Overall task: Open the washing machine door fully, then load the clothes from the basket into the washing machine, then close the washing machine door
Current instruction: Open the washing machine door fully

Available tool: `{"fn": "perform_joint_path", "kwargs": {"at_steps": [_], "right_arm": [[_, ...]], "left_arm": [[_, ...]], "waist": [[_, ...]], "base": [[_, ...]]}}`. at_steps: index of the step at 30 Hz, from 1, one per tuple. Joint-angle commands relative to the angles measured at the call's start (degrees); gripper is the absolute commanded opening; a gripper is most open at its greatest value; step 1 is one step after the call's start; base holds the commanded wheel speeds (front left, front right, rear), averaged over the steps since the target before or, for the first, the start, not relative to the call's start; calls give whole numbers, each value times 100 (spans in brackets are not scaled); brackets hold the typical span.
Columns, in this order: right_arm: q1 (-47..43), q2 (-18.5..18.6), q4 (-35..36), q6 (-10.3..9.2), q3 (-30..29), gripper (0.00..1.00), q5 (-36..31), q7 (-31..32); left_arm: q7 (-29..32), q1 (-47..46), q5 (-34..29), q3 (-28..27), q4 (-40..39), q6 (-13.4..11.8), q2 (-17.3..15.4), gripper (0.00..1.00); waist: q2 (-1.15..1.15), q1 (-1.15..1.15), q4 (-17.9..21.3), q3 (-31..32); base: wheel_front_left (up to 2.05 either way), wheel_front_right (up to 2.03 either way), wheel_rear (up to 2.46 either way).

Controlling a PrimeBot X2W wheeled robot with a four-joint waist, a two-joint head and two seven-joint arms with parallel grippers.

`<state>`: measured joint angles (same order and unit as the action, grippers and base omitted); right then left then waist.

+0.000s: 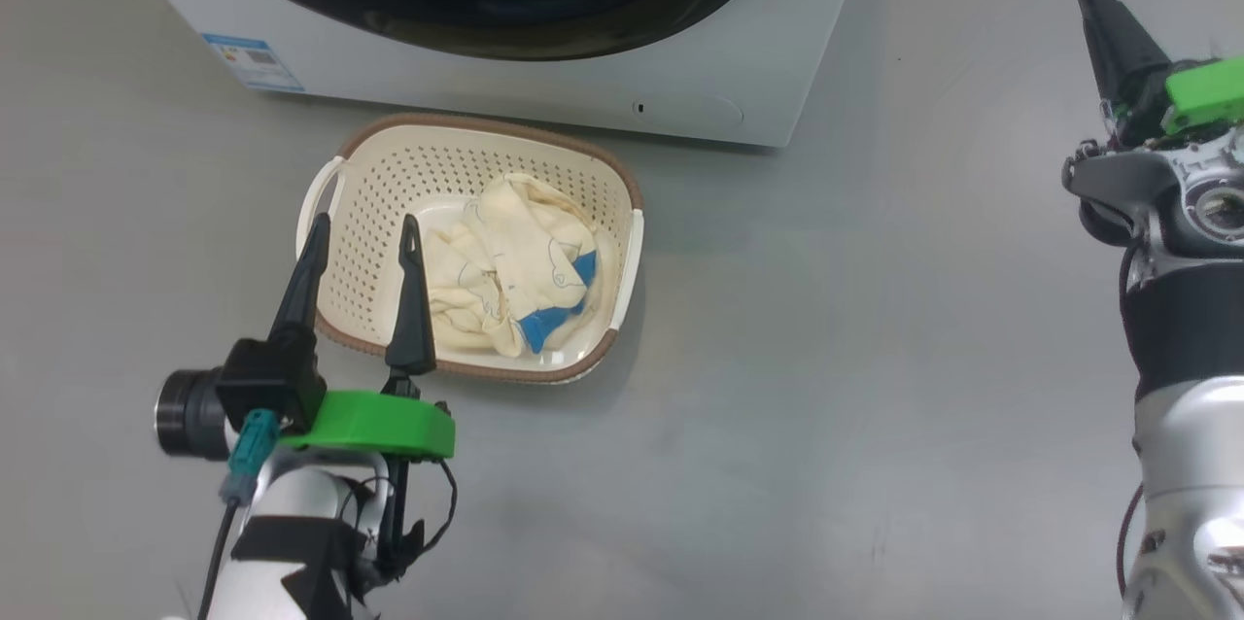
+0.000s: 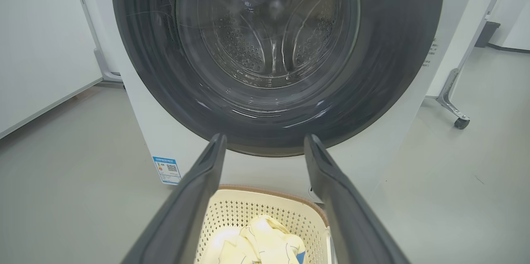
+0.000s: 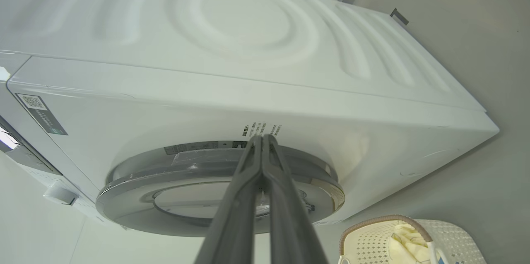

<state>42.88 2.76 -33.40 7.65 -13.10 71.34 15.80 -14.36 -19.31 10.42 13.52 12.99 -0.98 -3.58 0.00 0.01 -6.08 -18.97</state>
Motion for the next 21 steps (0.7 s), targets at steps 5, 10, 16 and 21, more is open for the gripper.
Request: {"fn": "perform_joint_path", "kwargs": {"at_steps": [5,10,16,21], "right_arm": [[865,12,-181,-16,-34,0,806,916],[1469,58,-568,-16,26,0,940,1375],[2163,74,-1096,-16,162,0,870,1625],[2678,55,-1393,-16,307,0,765,1642]], "left_arm": [[-63,-276,-50,-139,-149,53,-25,100],[-63,-408,-83,-110,-174,81,7,100],[-63,-544,-79,-30,-181,119,39,100],[-63,-611,-49,37,-213,127,56,100]], "waist": [[0,-1,-158,-250],[0,-1,-274,-434],[0,-1,-443,-610],[0,-1,-576,-727]], "base": [[0,0,0],[0,0,0],[0,0,0],[0,0,0]]}}
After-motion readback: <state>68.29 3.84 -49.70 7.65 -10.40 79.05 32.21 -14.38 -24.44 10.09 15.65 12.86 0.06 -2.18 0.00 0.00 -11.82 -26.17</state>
